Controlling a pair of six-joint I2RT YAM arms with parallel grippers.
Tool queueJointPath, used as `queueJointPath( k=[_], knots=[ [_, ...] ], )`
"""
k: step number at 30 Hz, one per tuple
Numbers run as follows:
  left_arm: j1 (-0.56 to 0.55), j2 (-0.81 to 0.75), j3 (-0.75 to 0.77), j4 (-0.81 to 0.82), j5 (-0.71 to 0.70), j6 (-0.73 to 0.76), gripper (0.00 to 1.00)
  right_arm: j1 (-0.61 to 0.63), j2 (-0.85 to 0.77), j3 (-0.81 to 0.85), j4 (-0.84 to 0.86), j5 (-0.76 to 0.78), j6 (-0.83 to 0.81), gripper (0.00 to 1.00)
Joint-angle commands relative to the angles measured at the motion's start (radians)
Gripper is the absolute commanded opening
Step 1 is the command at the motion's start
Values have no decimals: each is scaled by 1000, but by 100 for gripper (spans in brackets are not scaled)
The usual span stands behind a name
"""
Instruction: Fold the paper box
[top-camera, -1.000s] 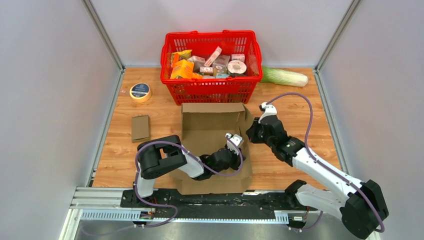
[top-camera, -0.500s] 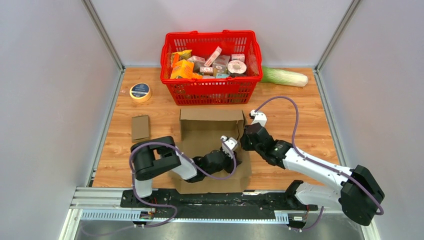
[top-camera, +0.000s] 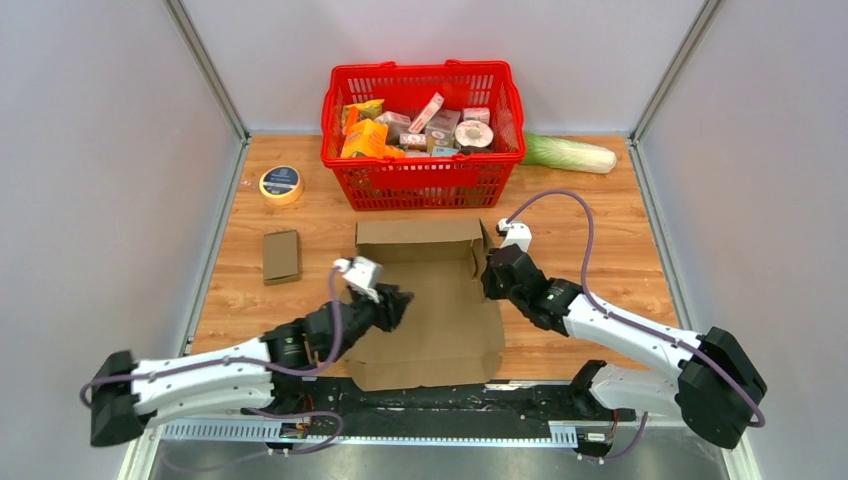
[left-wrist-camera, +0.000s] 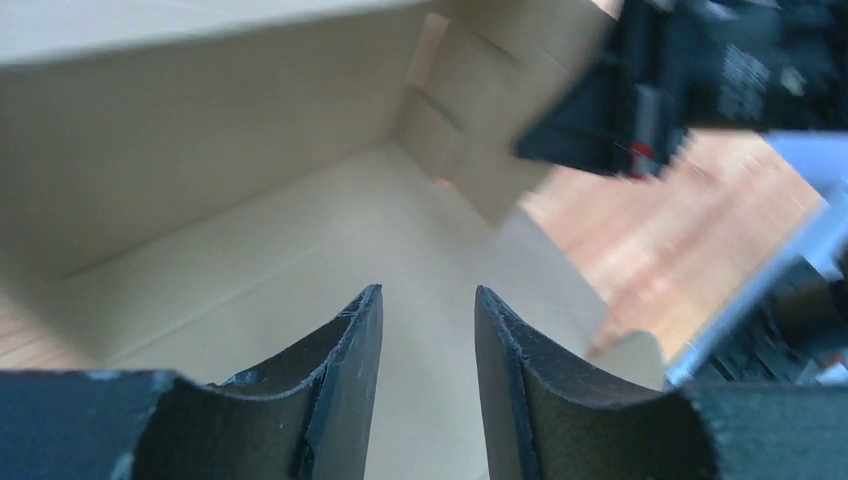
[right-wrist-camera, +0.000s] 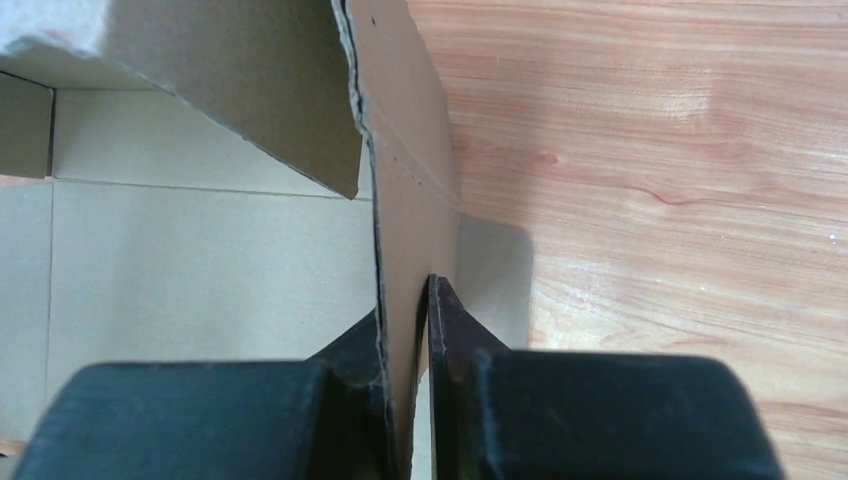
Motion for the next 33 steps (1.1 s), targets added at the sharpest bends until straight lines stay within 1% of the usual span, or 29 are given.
queueJointPath(
  k=[1,2,3,4,5,6,7,8,10,12,14,16,17,20,23,24,25,26,27,28,30,31,32,33],
  knots=[
    [110,-286,56,-595,-349,-65,50,4,42,38,51,5,-2,10],
    [155,-347,54,-627,-340,-73,53,4,48,42,51,-3,-3,10],
    [196,-364,56,-667,-282,-70,55,4,57,45,51,-3,-2,10],
    [280,-373,54,-681,-249,-64,58,6,59,45,53,-8,-5,10],
    [316,-361,59,-690,-225,-61,63,4,62,45,57,-11,-5,10],
    [345,-343,63,-701,-196,-61,71,6,60,45,57,-11,-3,10],
    [399,-319,68,-697,-183,-50,71,6,57,45,56,-12,-5,11],
    [416,-259,77,-674,-162,-30,71,6,57,45,56,-12,-5,11],
    [431,-200,79,-550,-107,40,72,6,57,41,57,-12,-3,11],
    [433,-128,79,-439,-112,62,72,6,60,45,57,-17,1,11],
    [434,-73,74,-372,-116,103,72,6,66,53,50,-29,3,11],
    [434,-47,71,-261,-111,135,71,6,69,64,47,-40,6,11],
    [434,-18,69,-232,-116,143,71,6,71,67,43,-43,7,11],
    [437,65,69,-135,-195,172,67,4,77,87,33,-55,6,11],
    [441,135,43,16,-198,244,52,3,82,96,40,-103,-15,15],
    [441,149,40,71,-197,260,39,-2,79,96,43,-121,-28,18],
    [441,160,37,90,-201,283,33,-5,71,97,42,-141,-40,30],
    [441,178,36,100,-208,287,27,-8,62,100,37,-193,-60,37],
    [441,186,34,113,-217,293,18,-17,48,107,27,-210,-96,44],
    [441,191,33,118,-217,303,15,-22,15,111,10,-218,-109,56],
    [441,197,19,139,-214,306,9,-54,-19,133,-29,-302,-156,67],
    [439,199,13,146,-211,313,8,-69,-56,149,-51,-323,-163,71],
    [441,202,5,152,-209,318,8,-81,-72,165,-109,-363,-166,74],
    [441,202,5,155,-212,320,7,-110,-98,186,-130,-379,-172,75]
  ],
)
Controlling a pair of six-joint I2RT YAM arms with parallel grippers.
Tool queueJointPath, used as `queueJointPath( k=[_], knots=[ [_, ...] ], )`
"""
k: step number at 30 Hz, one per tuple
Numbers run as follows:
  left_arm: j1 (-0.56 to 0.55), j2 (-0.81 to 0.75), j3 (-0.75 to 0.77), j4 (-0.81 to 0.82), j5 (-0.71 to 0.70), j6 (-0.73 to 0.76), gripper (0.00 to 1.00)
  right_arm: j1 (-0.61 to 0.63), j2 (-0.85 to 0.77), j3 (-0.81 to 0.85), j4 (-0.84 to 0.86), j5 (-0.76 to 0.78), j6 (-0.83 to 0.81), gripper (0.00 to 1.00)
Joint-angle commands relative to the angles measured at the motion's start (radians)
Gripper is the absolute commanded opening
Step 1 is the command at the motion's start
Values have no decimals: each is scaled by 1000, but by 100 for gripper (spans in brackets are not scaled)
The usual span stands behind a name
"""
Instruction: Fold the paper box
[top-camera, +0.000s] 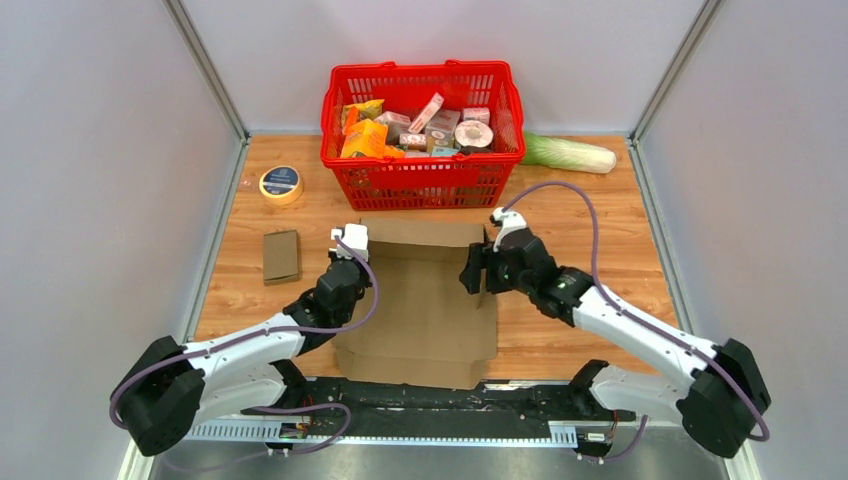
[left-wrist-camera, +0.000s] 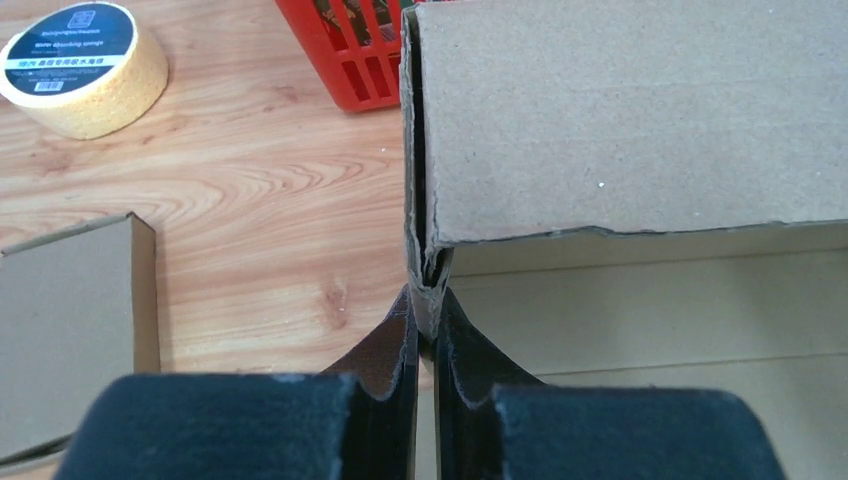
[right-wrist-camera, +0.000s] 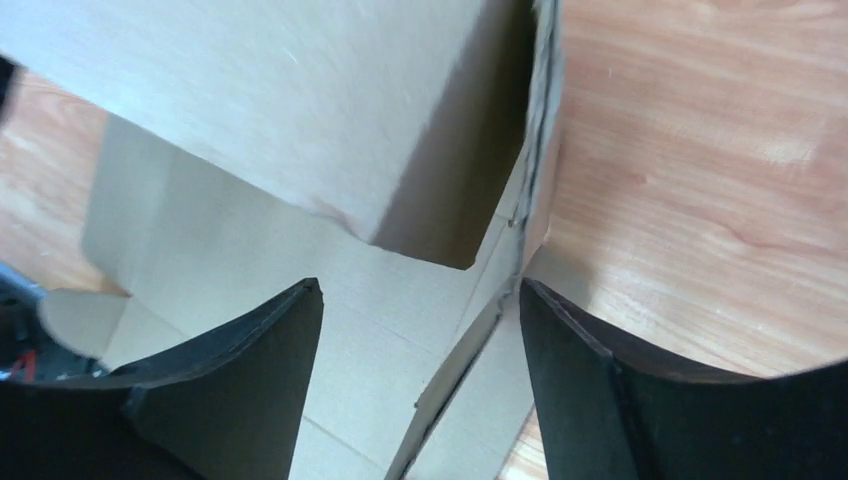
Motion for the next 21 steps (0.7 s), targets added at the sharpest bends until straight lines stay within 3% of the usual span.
queueJointPath(
  k=[1,4,5,8,10,14,16,17,19,21],
  knots=[
    [1,8,-20,99,-13,65,7,-79,-130,109,-97,-144,-72,78],
    [0,0,-16,85,-7,68,7,-131,-235,102,-125,-97,-43,79],
    [1,-5,-16,85,-4,70,7,-136,-287,97,-175,75,-11,79],
    [1,-9,-11,80,-5,68,6,-140,-396,8,-237,358,127,81],
    [0,-8,-13,82,-5,64,6,-151,-485,-61,-205,431,154,82],
    [1,1,-14,85,-4,54,6,-203,-386,-127,-99,387,59,81],
    [1,1,-16,80,-5,45,6,-251,-253,-135,-26,245,-59,85],
    [3,3,-14,77,-10,41,6,-269,-206,-116,-33,48,-111,84],
    [8,3,-6,53,-13,22,6,-227,-145,-59,-78,23,-183,84],
    [15,6,4,24,-14,7,6,-147,-148,-107,49,55,-237,87]
  ],
)
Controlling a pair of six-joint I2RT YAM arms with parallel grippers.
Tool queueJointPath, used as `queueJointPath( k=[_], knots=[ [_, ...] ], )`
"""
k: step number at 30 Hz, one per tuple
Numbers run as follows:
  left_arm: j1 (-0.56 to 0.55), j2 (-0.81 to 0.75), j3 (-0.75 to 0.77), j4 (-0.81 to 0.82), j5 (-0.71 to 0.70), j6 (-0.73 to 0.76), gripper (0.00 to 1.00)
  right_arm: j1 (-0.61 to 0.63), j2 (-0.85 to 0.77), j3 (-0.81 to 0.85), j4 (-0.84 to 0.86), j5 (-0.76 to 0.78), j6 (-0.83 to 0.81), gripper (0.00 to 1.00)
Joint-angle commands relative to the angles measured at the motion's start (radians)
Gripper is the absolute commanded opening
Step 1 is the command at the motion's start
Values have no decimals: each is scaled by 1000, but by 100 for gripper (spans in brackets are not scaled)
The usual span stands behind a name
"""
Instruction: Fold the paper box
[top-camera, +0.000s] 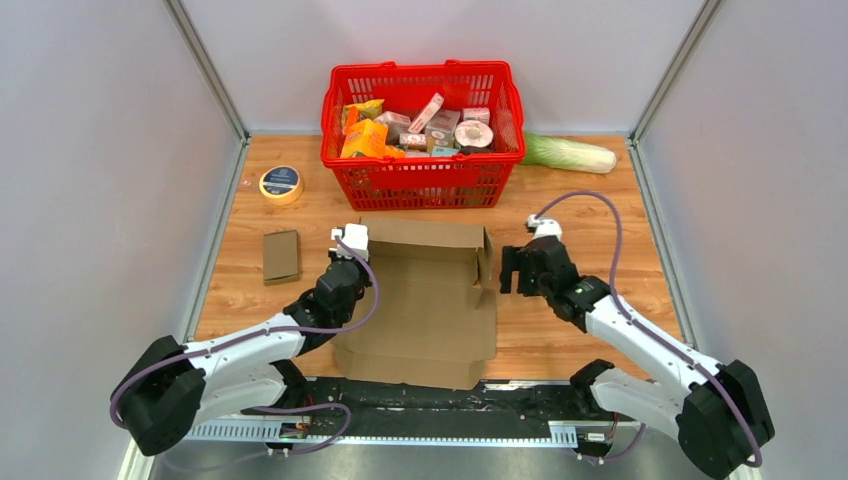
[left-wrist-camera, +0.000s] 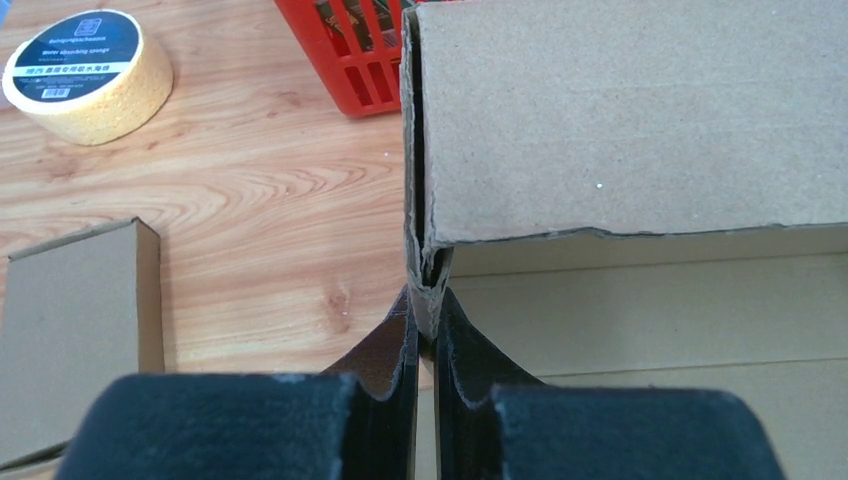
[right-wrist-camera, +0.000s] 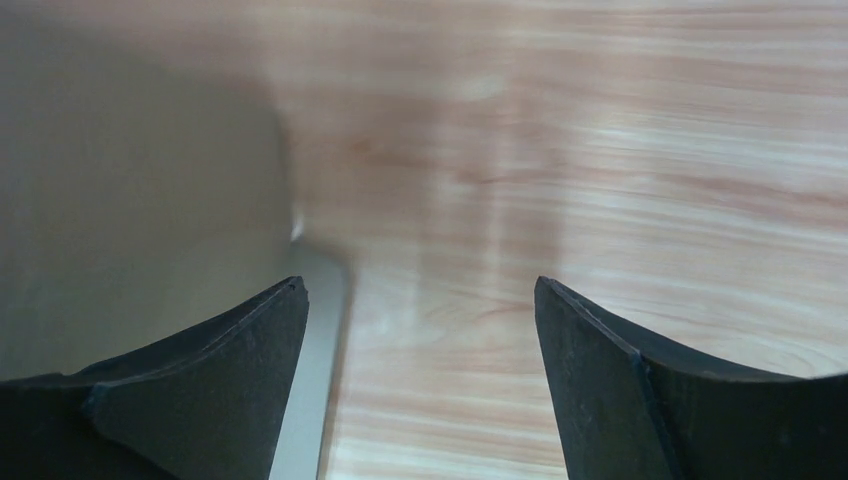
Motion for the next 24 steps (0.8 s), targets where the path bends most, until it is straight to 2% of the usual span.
queueJointPath(
  k=[1,4,10,14,18,23,24],
  knots=[
    [15,1,20,-28,-12,-30,6,100,10,4,179,-128,-192,87],
    [20,-12,20,-44,-12,-36,6,105,37,-7,291,-214,-261,86],
    [24,-42,13,-53,1,-37,6,141,56,-108,638,-178,-375,81],
    [28,-48,11,-47,22,-44,6,149,110,-85,696,-237,-407,72],
    [29,-54,7,-39,34,-42,6,158,160,-113,830,-236,-433,72],
    [32,-57,2,-30,51,-45,6,184,286,-107,992,-162,-426,71],
    [31,-54,2,-30,53,-45,6,190,303,-90,1008,-138,-420,66]
  ],
)
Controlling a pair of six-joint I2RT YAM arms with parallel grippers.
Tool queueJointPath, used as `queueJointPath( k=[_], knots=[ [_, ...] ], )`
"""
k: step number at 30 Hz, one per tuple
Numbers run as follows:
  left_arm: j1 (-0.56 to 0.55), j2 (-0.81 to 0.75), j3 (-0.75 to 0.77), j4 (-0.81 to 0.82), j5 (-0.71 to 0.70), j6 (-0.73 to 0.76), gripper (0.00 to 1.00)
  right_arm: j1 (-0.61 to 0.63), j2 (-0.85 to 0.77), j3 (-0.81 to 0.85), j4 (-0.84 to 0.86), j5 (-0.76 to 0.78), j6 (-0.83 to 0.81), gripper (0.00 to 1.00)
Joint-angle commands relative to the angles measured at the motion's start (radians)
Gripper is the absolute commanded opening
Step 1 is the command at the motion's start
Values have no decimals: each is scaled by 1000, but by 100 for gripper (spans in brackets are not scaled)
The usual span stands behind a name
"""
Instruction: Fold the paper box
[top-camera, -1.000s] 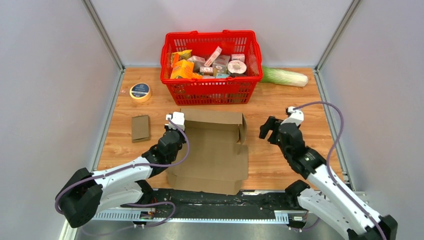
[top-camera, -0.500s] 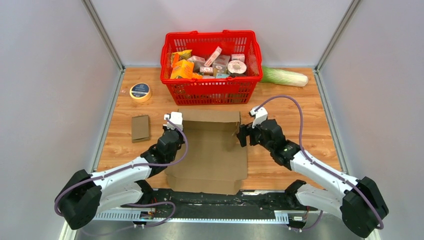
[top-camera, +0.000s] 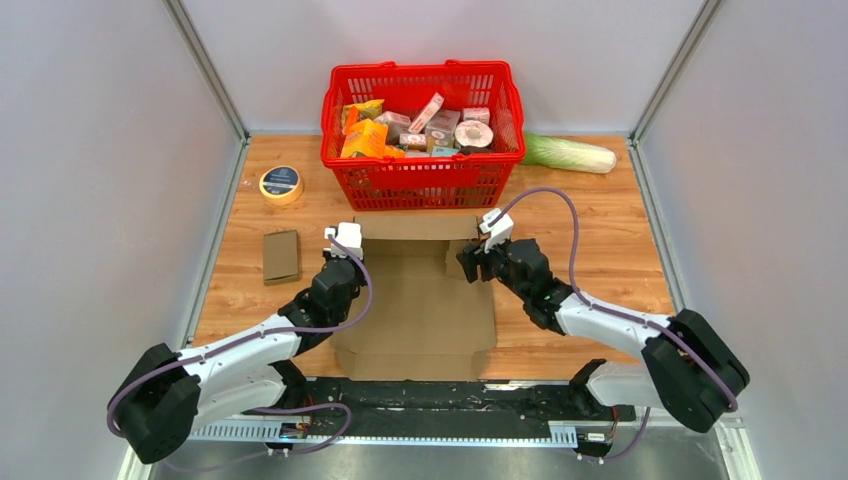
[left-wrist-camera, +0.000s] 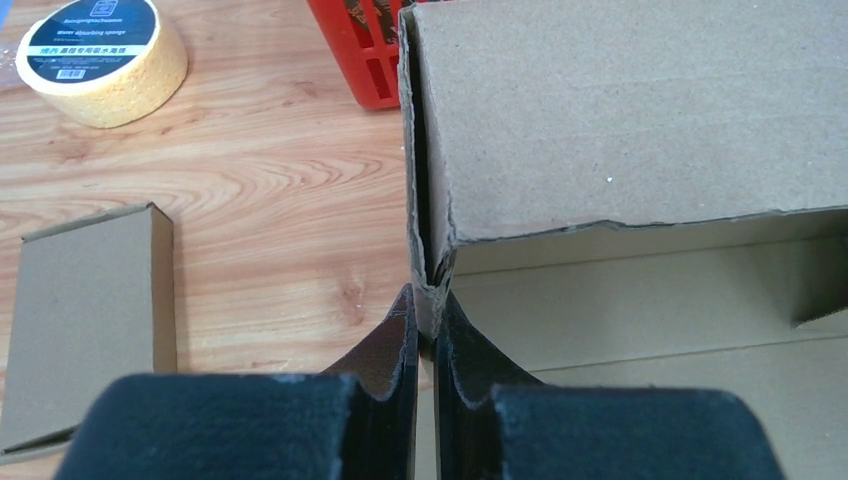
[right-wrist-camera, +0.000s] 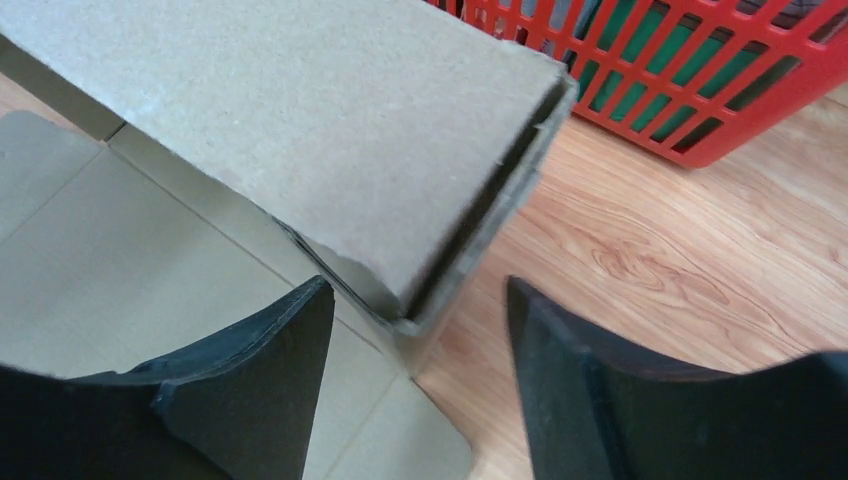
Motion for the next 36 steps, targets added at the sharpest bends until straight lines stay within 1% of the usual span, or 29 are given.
queueJointPath(
  k=[1,2,3,4,6,7,8,9,10,12,13,14,15,16,17,19,23,24,25,26,27,28,29,30,31,33,34,35,36],
  knots=[
    [2,-13,2,27,44,-15,6,29,79,30,232,137,-15,63],
    [2,-11,0,28,46,-15,6,37,127,44,241,159,-15,61],
    [4,-10,0,28,47,-18,6,39,148,71,245,177,11,54],
    [4,-10,2,28,51,-18,6,42,177,88,245,223,29,52],
    [4,-11,2,30,67,-24,6,74,251,107,270,295,29,53],
    [4,-11,-1,34,74,-28,6,88,274,125,296,401,35,54],
    [4,-11,0,36,78,-30,6,108,323,136,307,444,39,53],
    [4,-11,3,34,81,-31,6,117,345,153,307,495,48,41],
    [2,-14,4,30,80,-33,6,123,366,185,289,577,66,34],
    [4,-17,7,27,84,-41,6,140,418,204,284,616,78,28],
    [2,-22,7,25,89,-44,6,145,437,211,279,669,88,24],
    [4,-22,7,24,92,-47,6,154,451,236,266,700,117,18],
    [4,-23,11,19,90,-54,5,160,477,254,243,739,132,0],
    [4,-23,13,7,89,-58,5,169,489,280,168,844,149,0],
    [2,-25,14,4,87,-61,5,195,504,327,134,916,166,0],
    [4,-28,17,-6,86,-73,4,215,544,365,66,1053,169,0],
    [4,-20,23,-13,81,-85,4,224,572,408,-29,1070,207,0],
    [4,-20,23,-12,78,-90,4,221,572,415,-43,1054,210,1],
    [4,-19,23,-12,78,-90,3,217,563,415,-84,994,220,8],
    [4,-16,23,-15,74,-90,3,211,525,406,-101,953,226,19],
    [4,-14,28,-19,71,-90,3,209,495,371,-98,905,226,44],
    [4,-17,28,-27,66,-90,3,207,471,362,-136,827,245,56],
    [4,-17,28,-30,60,-88,3,200,425,360,-182,796,262,63],
    [4,-19,30,-33,55,-88,3,201,405,362,-233,770,276,73],
    [4,-20,31,-41,51,-87,3,200,383,350,-308,715,287,77],
    [4,-22,34,-44,49,-87,3,200,315,333,-388,646,304,85],
    [4,-25,36,-49,49,-87,3,204,282,305,-472,608,313,87],
    [4,-26,36,-49,55,-87,3,212,249,284,-503,584,334,91],
    [4,-28,34,-49,55,-87,3,212,171,264,-526,537,339,94]
  ],
)
